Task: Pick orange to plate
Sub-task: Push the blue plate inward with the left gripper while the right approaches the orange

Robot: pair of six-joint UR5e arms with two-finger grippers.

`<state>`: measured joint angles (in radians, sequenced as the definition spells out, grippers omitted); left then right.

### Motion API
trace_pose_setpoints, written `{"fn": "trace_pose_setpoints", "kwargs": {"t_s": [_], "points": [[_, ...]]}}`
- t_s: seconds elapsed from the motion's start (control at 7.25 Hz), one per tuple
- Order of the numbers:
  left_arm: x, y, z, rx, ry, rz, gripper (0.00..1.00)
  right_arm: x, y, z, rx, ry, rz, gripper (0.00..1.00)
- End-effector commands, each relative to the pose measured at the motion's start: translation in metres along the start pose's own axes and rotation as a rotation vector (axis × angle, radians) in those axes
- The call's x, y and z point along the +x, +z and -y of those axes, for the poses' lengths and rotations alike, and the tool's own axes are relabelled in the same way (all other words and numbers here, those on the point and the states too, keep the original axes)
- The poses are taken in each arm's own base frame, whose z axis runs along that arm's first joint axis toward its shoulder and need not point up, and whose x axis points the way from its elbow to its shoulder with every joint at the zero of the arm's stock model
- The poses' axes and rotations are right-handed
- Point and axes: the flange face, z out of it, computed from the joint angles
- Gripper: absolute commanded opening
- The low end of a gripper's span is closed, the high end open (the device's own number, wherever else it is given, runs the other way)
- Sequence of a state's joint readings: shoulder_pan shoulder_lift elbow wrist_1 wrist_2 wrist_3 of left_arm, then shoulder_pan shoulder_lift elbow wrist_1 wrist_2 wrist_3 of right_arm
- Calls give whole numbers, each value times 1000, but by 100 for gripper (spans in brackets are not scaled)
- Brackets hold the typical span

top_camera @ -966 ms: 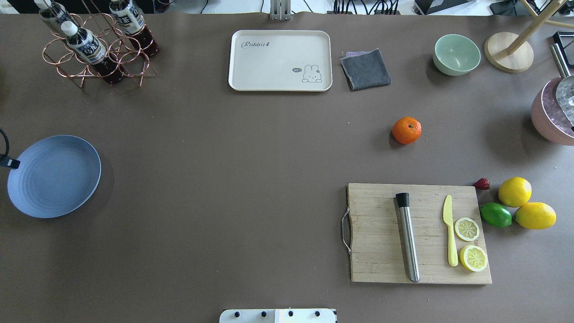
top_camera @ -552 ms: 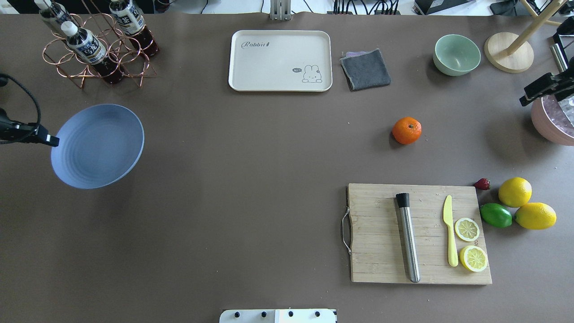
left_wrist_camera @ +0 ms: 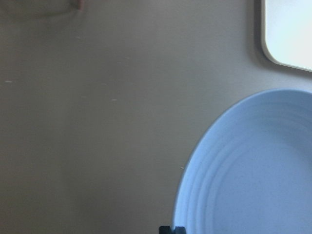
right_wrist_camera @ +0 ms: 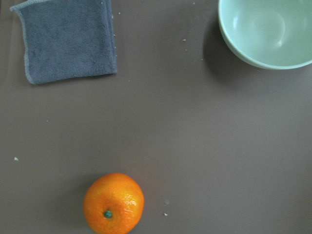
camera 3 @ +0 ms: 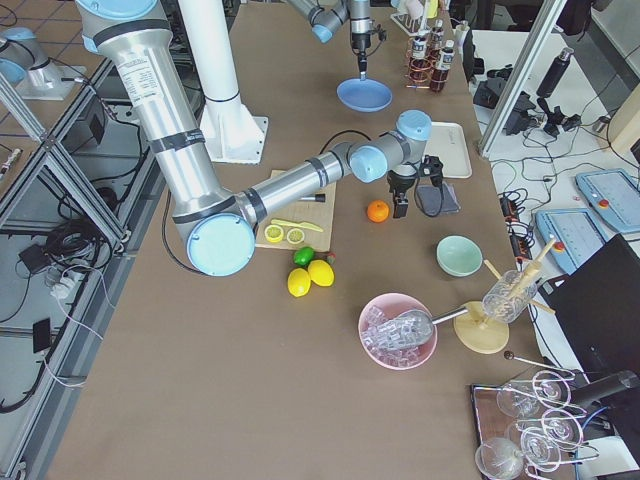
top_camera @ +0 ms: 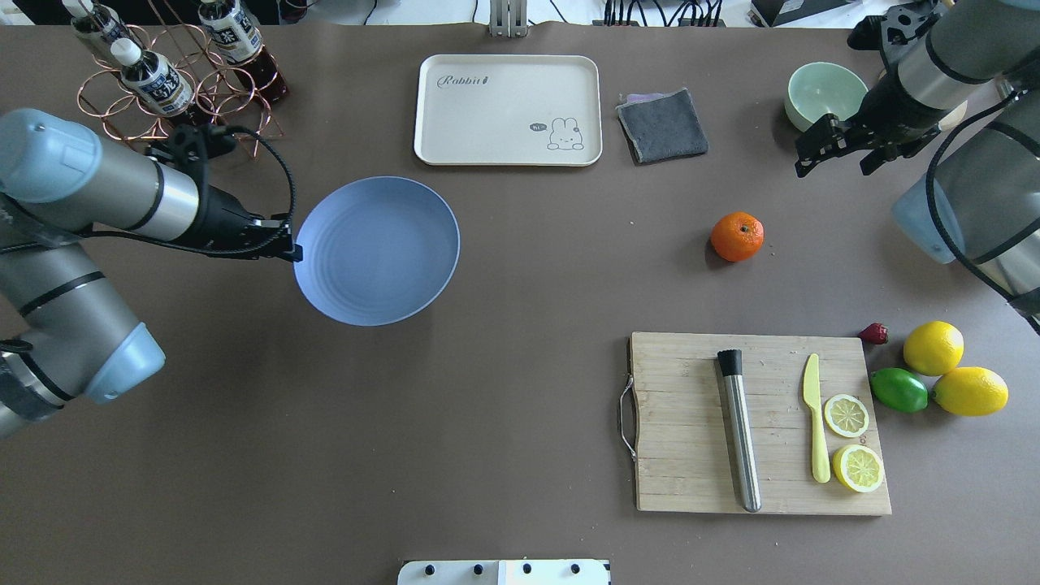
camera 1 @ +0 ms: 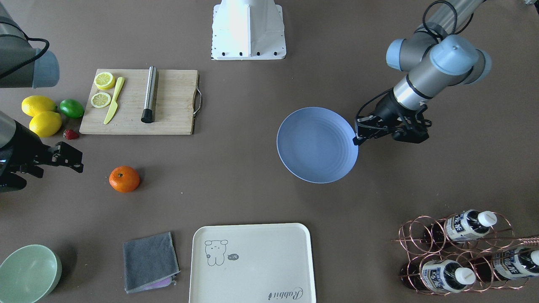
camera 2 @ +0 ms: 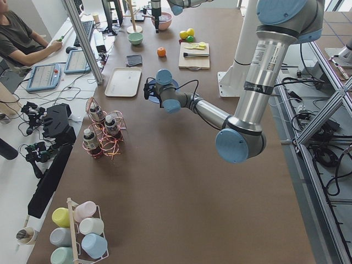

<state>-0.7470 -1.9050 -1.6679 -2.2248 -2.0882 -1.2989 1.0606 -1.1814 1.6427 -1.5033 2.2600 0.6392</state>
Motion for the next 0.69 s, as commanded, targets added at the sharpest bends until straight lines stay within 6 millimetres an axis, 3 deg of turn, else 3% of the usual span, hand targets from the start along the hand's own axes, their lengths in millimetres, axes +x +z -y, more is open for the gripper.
{"fn": "trace_pose_setpoints", "kwargs": {"t_s": [0.0,0.28,0.55], "points": [[76,53,-52,21,-28,3,0,-41,34,0,-21,-20,-33,100],[92,65,-65,33,-29,21,0,-49,59,-1,-37,-41,-47,99],[115,79,-87,49,-13,45,0,-45,99,6,-33,-28,-32,99]]}}
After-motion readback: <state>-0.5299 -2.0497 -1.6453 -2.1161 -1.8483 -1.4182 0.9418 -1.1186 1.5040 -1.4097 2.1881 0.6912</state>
